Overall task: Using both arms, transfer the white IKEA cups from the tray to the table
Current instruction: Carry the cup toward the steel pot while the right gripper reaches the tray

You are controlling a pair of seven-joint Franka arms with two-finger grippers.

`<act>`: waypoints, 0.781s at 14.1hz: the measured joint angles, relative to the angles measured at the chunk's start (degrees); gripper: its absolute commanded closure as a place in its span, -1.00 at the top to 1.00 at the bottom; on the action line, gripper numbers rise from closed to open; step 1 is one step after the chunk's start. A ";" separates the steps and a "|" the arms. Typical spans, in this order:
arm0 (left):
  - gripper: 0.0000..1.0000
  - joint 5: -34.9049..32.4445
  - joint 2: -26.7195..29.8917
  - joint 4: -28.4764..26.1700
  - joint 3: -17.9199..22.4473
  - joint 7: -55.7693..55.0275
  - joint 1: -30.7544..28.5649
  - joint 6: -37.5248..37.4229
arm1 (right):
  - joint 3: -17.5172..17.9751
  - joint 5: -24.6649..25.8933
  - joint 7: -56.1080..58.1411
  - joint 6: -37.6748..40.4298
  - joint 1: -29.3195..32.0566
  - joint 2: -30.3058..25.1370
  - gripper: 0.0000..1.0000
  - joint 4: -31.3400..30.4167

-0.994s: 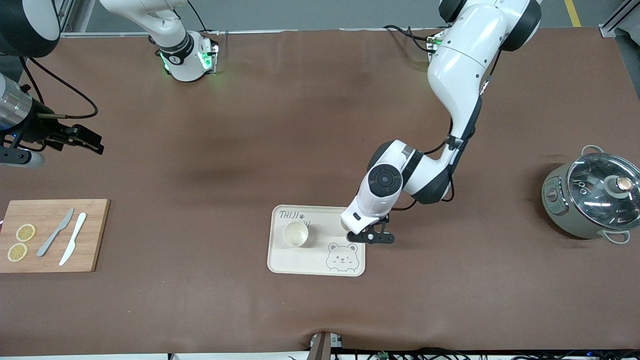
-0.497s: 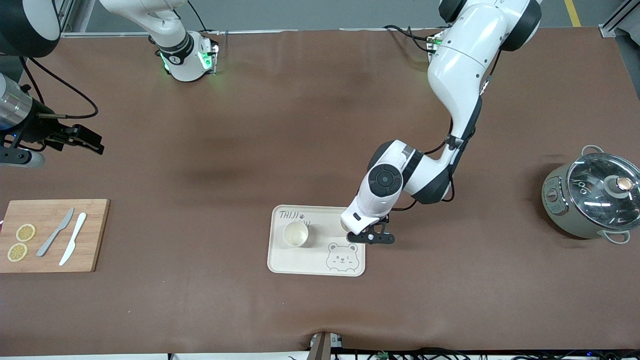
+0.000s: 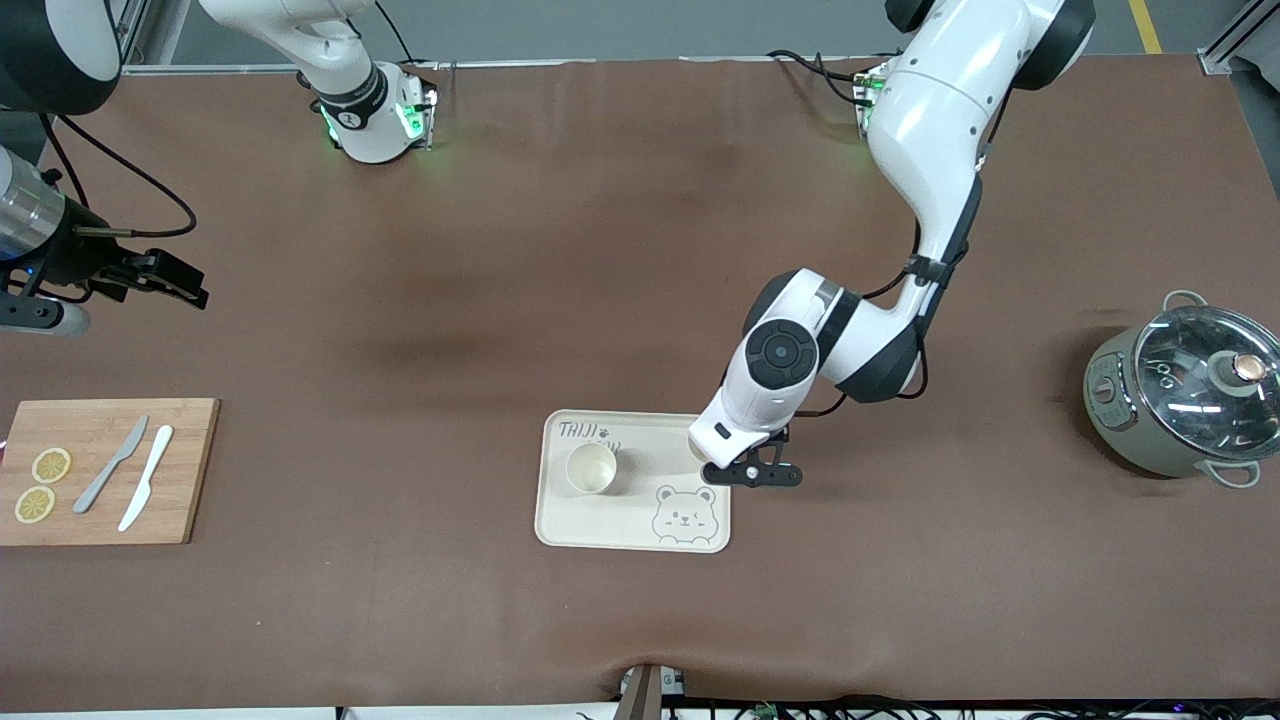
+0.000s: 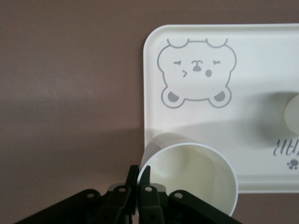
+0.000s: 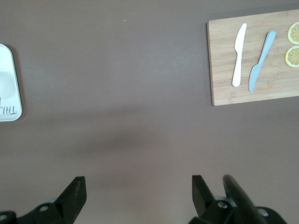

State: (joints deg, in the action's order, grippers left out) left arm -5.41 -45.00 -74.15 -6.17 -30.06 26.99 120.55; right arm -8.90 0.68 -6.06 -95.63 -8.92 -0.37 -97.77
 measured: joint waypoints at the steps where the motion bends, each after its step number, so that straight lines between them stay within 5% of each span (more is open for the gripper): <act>1: -1.00 0.00 1.26 -0.46 0.03 1.06 -0.33 -1.24 | 0.03 0.00 -0.22 -0.16 -0.02 0.00 1.00 0.00; 11: -1.00 4.08 21.12 -21.27 -0.40 23.74 -13.35 -2.90 | 0.81 -0.20 -23.02 -7.86 -12.10 1.85 1.00 -0.08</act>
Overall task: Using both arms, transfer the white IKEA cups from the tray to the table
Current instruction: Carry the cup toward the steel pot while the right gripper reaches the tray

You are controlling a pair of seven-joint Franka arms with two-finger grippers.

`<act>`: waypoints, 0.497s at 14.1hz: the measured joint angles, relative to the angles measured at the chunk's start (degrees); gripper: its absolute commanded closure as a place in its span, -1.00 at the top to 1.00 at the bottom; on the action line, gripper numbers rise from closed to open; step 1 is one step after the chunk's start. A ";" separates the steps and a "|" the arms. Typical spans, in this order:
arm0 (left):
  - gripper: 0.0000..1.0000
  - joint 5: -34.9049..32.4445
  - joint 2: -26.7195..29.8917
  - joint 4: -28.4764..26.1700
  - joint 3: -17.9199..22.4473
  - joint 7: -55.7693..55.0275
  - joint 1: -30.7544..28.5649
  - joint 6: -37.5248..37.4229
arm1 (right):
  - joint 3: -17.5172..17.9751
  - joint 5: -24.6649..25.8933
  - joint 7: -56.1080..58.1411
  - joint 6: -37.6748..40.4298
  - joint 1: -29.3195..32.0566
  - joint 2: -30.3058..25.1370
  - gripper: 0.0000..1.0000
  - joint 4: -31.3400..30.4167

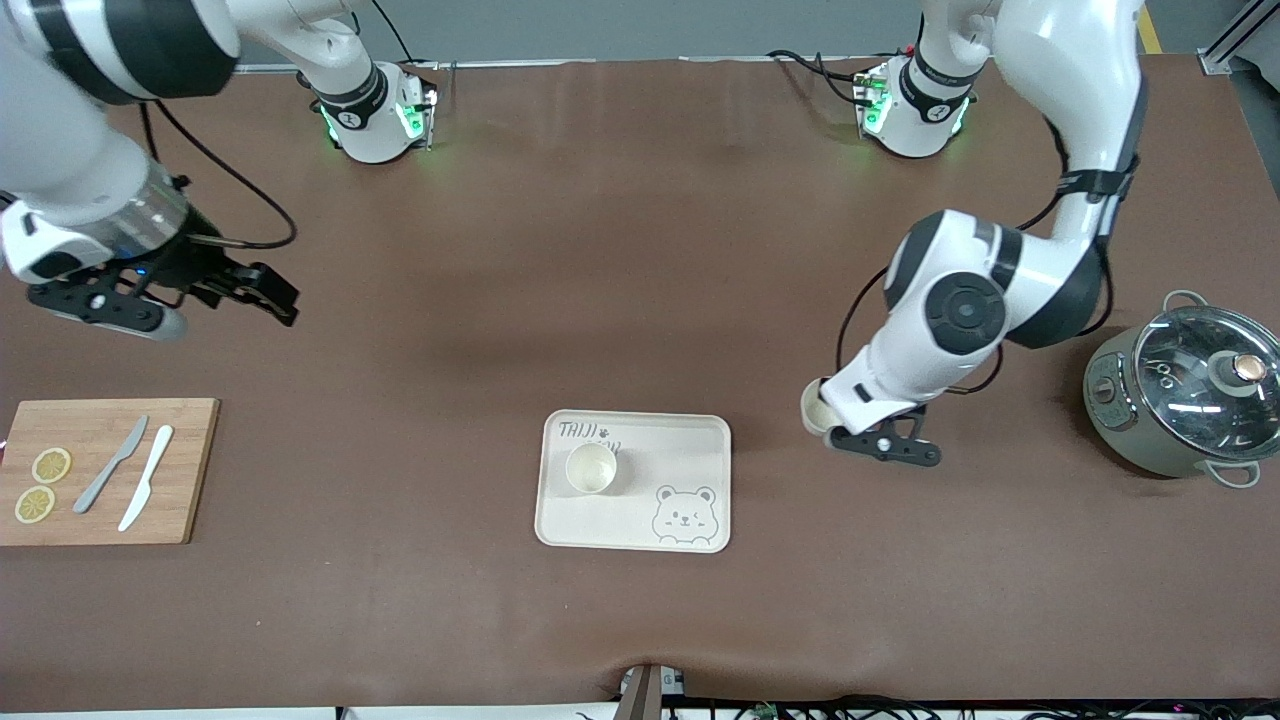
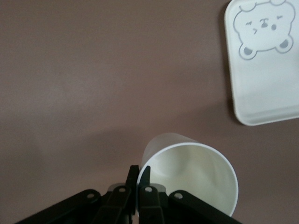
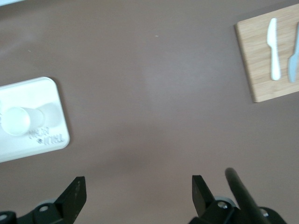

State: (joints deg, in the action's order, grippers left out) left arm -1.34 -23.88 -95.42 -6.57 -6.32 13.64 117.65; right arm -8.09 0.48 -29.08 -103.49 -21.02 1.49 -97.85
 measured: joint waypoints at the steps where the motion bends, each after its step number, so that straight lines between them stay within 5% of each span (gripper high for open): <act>1: -1.00 1.24 1.46 -2.12 -0.28 2.98 -1.89 0.13 | 0.05 -0.89 -2.14 -2.31 -1.29 1.21 1.00 -0.12; 7: -1.00 5.54 6.42 -14.25 -0.85 16.84 -10.10 7.58 | 0.14 -4.94 -14.50 -17.72 -8.25 11.19 1.00 0.03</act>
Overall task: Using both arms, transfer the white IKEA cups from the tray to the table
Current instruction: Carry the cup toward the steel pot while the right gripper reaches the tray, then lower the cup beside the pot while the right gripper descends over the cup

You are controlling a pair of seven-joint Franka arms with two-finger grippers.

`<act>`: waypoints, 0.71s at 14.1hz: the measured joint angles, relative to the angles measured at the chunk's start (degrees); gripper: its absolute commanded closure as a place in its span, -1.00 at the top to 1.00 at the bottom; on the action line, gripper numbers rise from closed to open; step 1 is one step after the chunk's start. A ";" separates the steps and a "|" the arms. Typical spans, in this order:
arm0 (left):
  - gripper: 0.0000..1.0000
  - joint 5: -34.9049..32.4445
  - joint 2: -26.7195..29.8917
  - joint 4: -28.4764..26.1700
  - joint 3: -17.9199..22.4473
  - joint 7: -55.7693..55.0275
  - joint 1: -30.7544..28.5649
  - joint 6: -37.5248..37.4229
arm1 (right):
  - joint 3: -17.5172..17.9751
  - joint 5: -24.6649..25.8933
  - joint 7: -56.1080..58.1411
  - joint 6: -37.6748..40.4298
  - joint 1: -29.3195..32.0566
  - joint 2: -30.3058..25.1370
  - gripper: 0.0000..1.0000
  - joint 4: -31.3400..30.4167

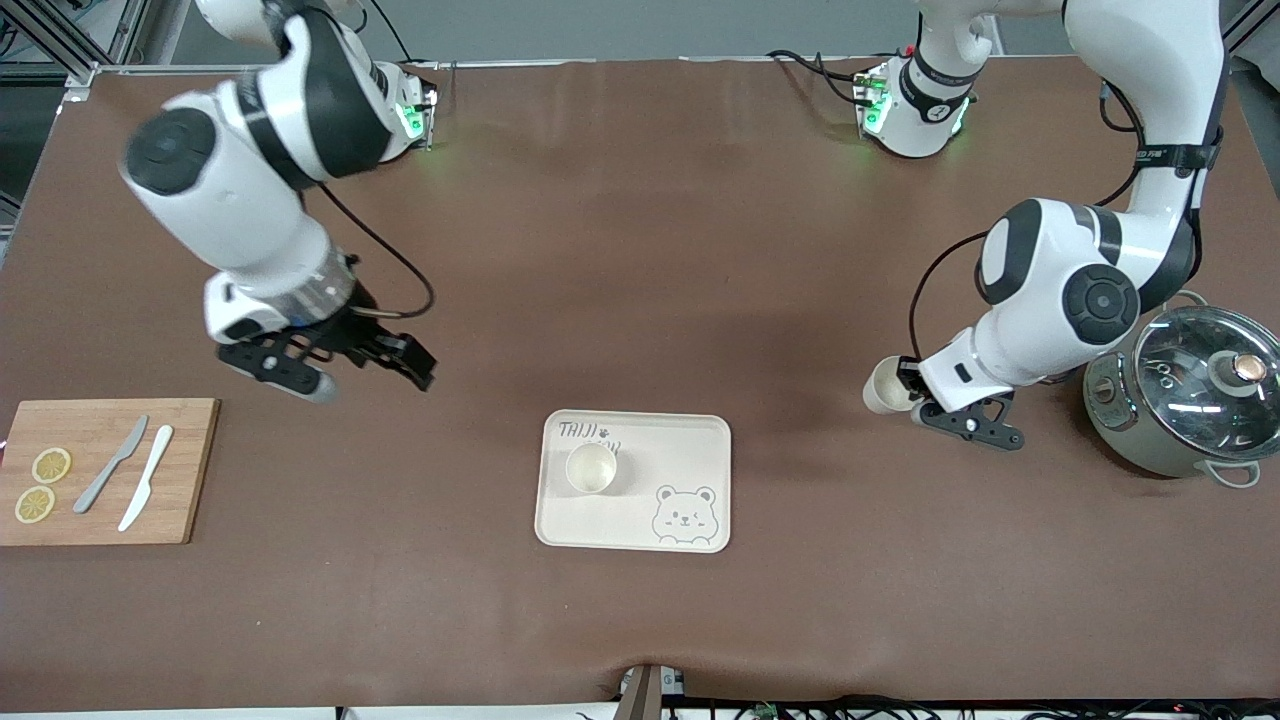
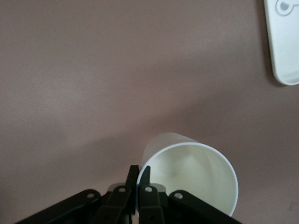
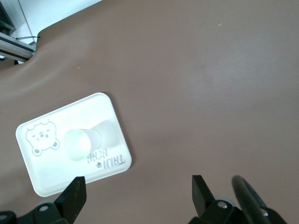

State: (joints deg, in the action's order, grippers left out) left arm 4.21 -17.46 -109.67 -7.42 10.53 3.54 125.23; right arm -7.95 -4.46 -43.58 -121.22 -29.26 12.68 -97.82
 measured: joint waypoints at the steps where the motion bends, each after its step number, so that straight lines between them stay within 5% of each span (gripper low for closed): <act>1: -1.00 0.49 0.32 -1.81 -0.01 2.15 -1.03 1.73 | -0.01 0.04 -1.25 -0.65 -0.85 1.62 1.00 0.50; 10: -1.00 0.74 2.71 -11.66 -0.10 16.05 -9.48 10.54 | -0.28 2.62 -1.55 5.89 -2.82 15.31 1.00 13.40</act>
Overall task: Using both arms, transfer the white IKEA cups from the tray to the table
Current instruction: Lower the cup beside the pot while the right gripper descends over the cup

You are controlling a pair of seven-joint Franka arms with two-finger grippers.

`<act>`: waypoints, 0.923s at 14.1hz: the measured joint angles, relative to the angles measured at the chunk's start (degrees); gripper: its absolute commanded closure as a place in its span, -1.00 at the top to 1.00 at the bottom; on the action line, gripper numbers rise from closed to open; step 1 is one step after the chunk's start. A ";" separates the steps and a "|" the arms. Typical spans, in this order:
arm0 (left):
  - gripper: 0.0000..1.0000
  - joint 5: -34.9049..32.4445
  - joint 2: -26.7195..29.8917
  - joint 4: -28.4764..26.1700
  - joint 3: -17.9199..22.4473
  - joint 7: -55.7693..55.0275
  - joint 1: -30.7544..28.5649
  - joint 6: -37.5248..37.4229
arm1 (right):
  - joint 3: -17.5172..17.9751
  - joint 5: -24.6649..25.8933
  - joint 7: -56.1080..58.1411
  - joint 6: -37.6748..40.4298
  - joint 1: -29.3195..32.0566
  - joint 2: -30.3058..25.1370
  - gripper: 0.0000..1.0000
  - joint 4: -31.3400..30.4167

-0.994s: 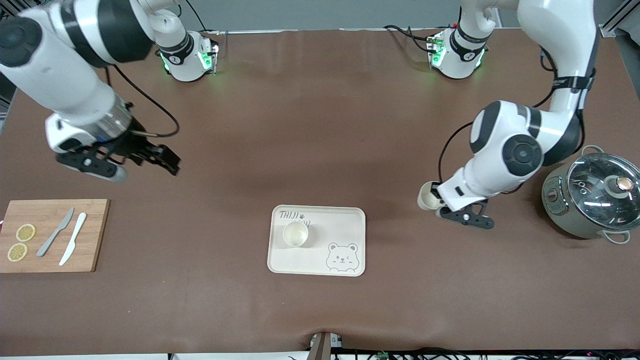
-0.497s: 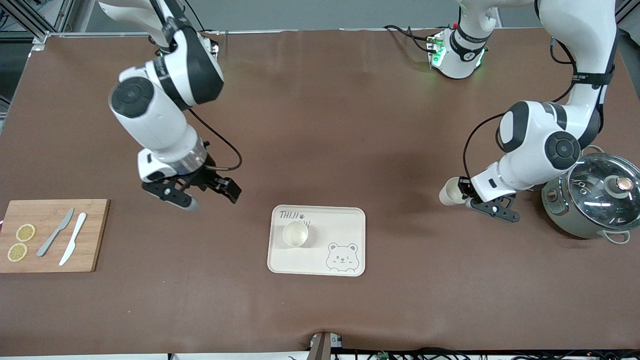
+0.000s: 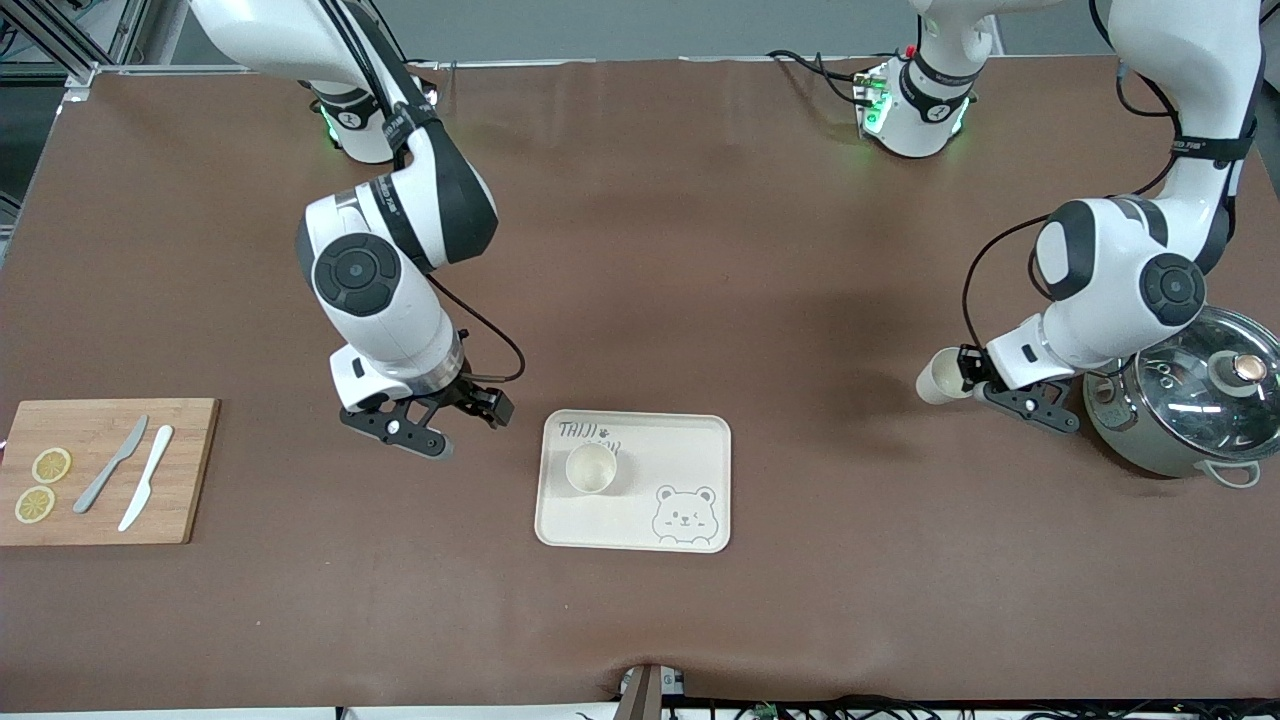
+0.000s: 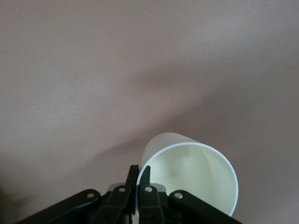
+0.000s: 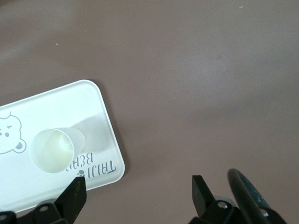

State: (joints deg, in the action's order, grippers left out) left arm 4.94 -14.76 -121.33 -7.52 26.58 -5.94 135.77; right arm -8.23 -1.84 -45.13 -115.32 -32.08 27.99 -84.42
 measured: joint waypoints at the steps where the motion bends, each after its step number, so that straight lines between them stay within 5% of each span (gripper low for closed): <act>1: -1.00 0.00 0.03 -1.18 0.00 1.20 -0.65 1.85 | 0.01 -0.45 -1.67 -0.05 -0.01 0.53 1.00 0.62; 9: -1.00 0.00 -1.44 -7.57 0.00 8.01 -4.25 13.13 | 0.13 -0.76 -17.17 -8.09 -1.44 6.58 1.00 3.45; 13: -1.00 0.00 -2.81 -9.01 -0.01 9.10 -5.03 16.57 | -0.11 -0.33 -3.60 -4.56 -1.66 7.38 1.00 3.79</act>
State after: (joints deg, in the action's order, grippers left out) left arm 4.95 -17.56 -130.34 -7.53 35.68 -10.97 152.34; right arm -8.35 -2.16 -48.73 -119.88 -33.74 35.37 -80.63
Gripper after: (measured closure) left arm 0.965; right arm 0.000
